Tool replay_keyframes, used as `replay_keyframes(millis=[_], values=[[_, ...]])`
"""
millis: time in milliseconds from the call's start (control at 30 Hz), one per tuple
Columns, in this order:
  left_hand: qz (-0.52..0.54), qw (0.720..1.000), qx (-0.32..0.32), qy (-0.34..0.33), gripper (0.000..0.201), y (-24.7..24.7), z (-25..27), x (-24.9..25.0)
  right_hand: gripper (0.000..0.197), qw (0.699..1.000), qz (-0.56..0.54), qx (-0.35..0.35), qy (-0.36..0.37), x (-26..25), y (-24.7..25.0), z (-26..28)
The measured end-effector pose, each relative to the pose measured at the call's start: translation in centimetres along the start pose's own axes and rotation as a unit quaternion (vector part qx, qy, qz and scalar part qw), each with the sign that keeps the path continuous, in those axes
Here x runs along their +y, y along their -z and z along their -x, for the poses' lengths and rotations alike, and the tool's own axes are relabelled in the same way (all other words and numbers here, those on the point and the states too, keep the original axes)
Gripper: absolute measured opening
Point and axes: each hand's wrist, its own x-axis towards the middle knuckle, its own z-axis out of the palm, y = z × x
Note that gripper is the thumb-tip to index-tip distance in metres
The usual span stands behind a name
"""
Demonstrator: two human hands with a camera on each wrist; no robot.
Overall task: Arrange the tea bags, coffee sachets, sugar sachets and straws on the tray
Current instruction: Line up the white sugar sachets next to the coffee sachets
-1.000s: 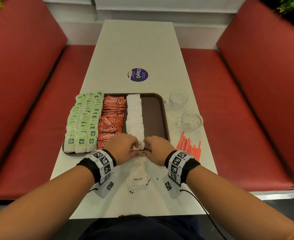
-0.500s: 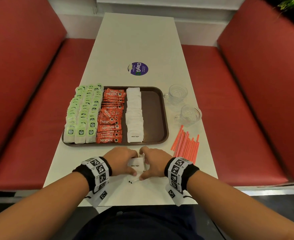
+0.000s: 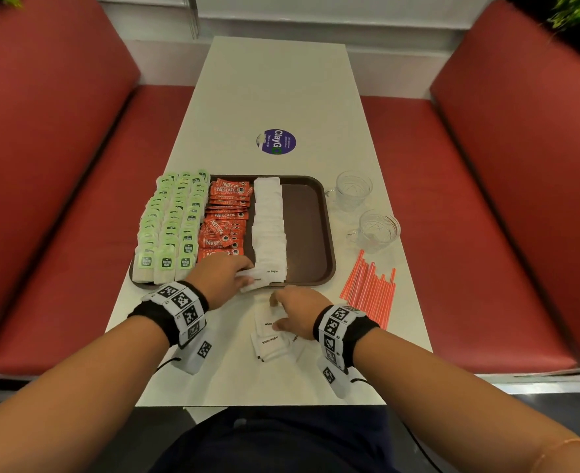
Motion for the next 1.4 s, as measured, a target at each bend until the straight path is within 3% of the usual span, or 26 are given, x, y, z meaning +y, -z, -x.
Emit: replay_keyframes(millis=[167, 267, 467, 600, 733, 867, 1000, 1100, 1233, 1400], values=[[-0.029, 0.999, 0.022, 0.000, 0.023, 0.2, -2.0, 1.0, 0.033, 0.998, 0.045, -0.038, -0.019, -0.4, 0.1, -0.4], [-0.054, 0.998, 0.009, 0.010, 0.026, -0.2, -3.3, 2.0, 0.033, 0.998, 0.048, -0.021, -0.032, -0.1, 0.4, -0.4], [-0.115, 0.993, -0.020, 0.010, 0.029, -1.2, -4.7, 2.9, 0.062, 0.996, 0.087, -0.030, -0.011, 0.0, 0.3, 0.0], [-0.144, 0.989, -0.013, 0.019, 0.029, -1.0, -5.2, 3.2, 0.048, 0.996, 0.082, -0.041, -0.009, 0.0, 0.3, -0.2], [-0.091, 0.995, 0.022, 0.033, 0.034, -0.8, -5.1, 3.2, 0.039, 0.995, 0.074, -0.065, 0.000, -0.2, 0.6, -0.3], [-0.042, 0.998, 0.037, 0.004, 0.028, -0.1, -4.7, 3.0, 0.030, 0.995, 0.077, -0.066, 0.024, -0.2, 1.0, -0.1], [0.063, 0.996, -0.043, -0.056, 0.030, 1.0, -3.4, 2.8, 0.022, 1.000, 0.004, -0.019, 0.021, 0.0, 2.1, 0.0], [0.053, 0.990, -0.104, -0.081, 0.034, 0.9, -2.8, 2.4, 0.037, 0.996, -0.073, 0.046, 0.001, 0.3, 3.4, -0.2], [0.006, 0.994, -0.070, -0.079, 0.018, 0.3, -3.1, 1.9, 0.039, 0.986, -0.119, 0.115, -0.026, 0.7, 4.4, -0.9], [-0.016, 1.000, -0.023, -0.012, 0.023, 0.1, -3.8, 1.5, 0.032, 0.984, -0.077, 0.140, -0.080, 1.5, 4.7, -2.4]])
